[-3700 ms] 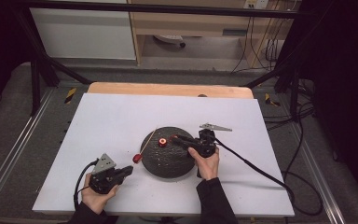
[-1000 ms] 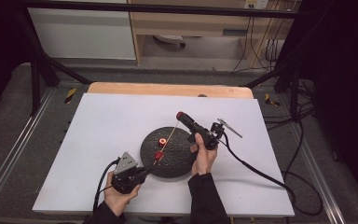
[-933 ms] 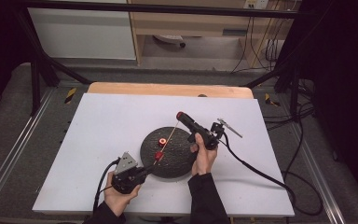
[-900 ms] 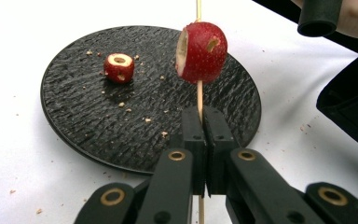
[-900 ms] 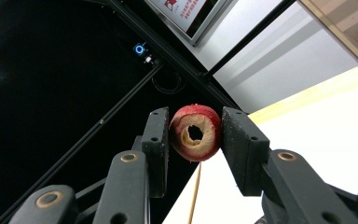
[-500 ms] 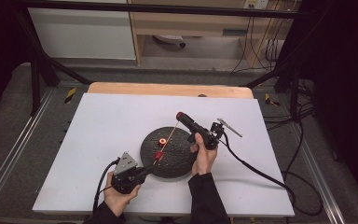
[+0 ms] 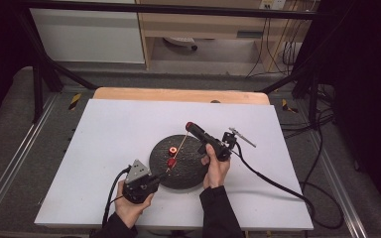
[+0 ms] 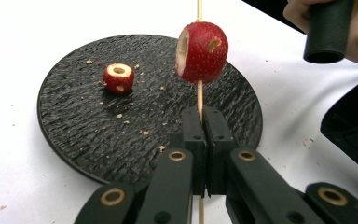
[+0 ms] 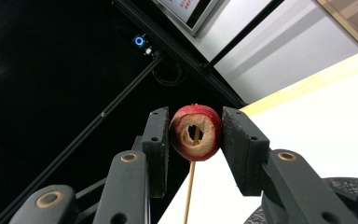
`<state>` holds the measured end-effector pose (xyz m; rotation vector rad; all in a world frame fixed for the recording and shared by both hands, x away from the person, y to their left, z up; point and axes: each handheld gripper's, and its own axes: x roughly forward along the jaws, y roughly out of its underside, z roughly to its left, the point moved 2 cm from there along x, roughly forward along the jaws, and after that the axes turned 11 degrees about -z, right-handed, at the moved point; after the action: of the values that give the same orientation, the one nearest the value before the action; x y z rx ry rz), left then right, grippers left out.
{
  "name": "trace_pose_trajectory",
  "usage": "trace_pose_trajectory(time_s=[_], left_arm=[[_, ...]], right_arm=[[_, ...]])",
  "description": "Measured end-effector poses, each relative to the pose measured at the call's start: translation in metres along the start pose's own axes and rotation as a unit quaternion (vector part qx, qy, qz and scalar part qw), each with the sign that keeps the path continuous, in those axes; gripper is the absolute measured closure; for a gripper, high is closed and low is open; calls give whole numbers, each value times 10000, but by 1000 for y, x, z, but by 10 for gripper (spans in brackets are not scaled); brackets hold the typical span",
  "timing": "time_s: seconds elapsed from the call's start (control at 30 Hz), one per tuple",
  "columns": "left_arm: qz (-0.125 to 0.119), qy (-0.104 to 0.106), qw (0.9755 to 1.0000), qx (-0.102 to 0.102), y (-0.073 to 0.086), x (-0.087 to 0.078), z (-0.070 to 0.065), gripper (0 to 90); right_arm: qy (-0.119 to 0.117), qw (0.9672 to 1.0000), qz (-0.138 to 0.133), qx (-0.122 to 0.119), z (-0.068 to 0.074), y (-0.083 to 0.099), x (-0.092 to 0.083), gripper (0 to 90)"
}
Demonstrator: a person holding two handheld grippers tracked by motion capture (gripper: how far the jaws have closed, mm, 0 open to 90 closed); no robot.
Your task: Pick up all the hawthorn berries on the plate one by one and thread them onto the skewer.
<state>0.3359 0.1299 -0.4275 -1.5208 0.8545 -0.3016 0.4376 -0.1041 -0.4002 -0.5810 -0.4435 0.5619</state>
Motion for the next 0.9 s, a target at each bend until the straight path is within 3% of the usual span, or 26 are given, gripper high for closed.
trace_pose_trajectory(time_s=[0.3, 0.43, 0.5, 0.63, 0.77, 0.9], left_arm=[[59, -69, 9998, -151, -1, 1, -5, 885], [82, -83, 9999, -109, -1, 1, -5, 886], [49, -166, 9998, 10, -1, 0, -5, 886], [73, -160, 9998, 55, 0, 2, -7, 886], [123, -109, 9998, 78, 1, 1, -7, 887], [170, -95, 9998, 81, 1, 2, -7, 887]], right_arm=[[-99, 9997, -87, -199, 2, 0, -1, 635], [-101, 9991, -77, -395, 1, 1, -1, 637], [-92, 9993, -41, -356, 0, 0, -1, 637], [-117, 9999, 45, -103, 1, -2, -1, 637], [-117, 9999, -52, -81, 2, -7, -1, 637], [-140, 9999, 33, -62, 2, -7, -1, 636]])
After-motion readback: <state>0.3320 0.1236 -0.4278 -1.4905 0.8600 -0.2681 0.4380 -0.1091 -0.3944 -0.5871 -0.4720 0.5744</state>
